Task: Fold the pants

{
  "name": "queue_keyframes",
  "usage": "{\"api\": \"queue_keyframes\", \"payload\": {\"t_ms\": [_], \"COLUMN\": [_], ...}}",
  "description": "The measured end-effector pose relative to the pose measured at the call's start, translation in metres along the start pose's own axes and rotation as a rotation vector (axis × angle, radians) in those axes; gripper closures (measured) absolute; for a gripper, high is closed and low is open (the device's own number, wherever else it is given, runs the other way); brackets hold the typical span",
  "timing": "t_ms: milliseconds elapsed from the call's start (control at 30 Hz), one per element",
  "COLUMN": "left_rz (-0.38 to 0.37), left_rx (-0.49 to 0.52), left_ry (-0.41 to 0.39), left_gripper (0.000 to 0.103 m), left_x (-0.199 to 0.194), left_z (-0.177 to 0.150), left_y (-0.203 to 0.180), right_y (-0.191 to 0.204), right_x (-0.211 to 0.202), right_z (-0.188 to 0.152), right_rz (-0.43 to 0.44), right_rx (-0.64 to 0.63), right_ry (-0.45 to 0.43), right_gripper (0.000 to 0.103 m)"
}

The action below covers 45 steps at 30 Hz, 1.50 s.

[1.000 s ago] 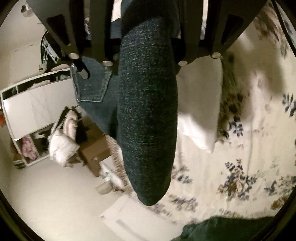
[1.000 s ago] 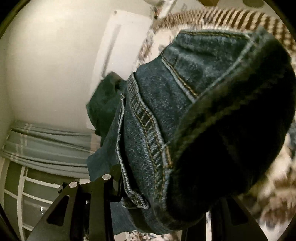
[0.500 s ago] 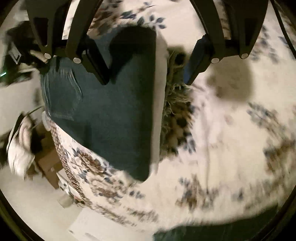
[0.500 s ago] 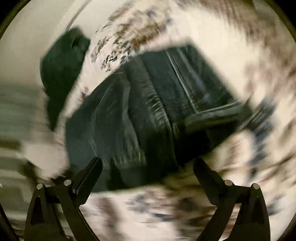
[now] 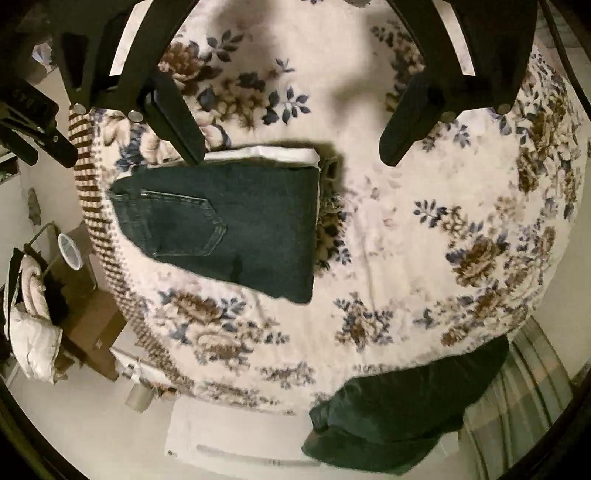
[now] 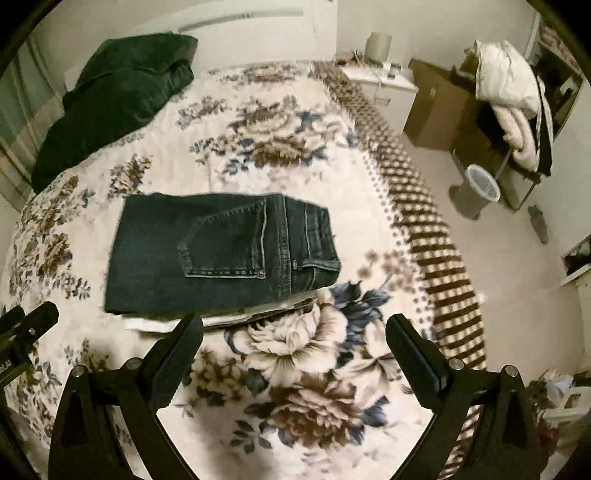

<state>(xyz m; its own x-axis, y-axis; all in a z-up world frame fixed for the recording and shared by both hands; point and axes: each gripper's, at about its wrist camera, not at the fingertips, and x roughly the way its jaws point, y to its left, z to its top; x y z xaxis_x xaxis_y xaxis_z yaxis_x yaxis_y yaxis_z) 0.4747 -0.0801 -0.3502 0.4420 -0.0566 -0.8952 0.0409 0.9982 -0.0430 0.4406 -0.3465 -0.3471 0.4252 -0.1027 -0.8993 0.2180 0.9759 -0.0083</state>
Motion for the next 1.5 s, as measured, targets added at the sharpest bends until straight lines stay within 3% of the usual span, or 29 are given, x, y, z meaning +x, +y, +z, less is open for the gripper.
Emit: {"api": "queue_keyframes", "payload": {"t_ms": [467, 667, 867, 1100, 1167, 1500], "left_rz": [0.001, -0.027, -0.014, -0.006, -0.017, -0.001], "left_rx": [0.058, 0.060, 0.072, 0.063, 0.055, 0.043], "left_ry": [-0.190, -0.245, -0.316, -0.352, -0.346, -0.388], "left_gripper": [0.007, 0.007, 0.007, 0.006, 0.000, 0.000], "left_x": [-0.204, -0.275, -0.340, -0.383, -0.389, -0.405], "left_z": [-0.045, -0.068, -0.093, -0.117, -0.124, -0.138], "left_y": [-0.020, -0.030, -0.041, -0.045, -0.045, -0.047], "right_y": [-0.016, -0.023, -0.036, -0.050, -0.054, -0.062], "right_x": [-0.238, -0.343, -0.422, -0.495, -0.510, -0.539], "right_z": [-0.055, -0.086, -0.112, -0.148, -0.157, -0.178], "right_rz": [0.035, 0.050, 0.084, 0.093, 0.101, 0.102], "right_rx": [-0.010, -0.054, -0.052, -0.050, -0.046, -0.059], "right_ry": [-0.172, -0.250, -0.296, -0.350, -0.359, -0.393], "right_gripper": [0.002, 0.002, 0.002, 0.002, 0.002, 0.002]}}
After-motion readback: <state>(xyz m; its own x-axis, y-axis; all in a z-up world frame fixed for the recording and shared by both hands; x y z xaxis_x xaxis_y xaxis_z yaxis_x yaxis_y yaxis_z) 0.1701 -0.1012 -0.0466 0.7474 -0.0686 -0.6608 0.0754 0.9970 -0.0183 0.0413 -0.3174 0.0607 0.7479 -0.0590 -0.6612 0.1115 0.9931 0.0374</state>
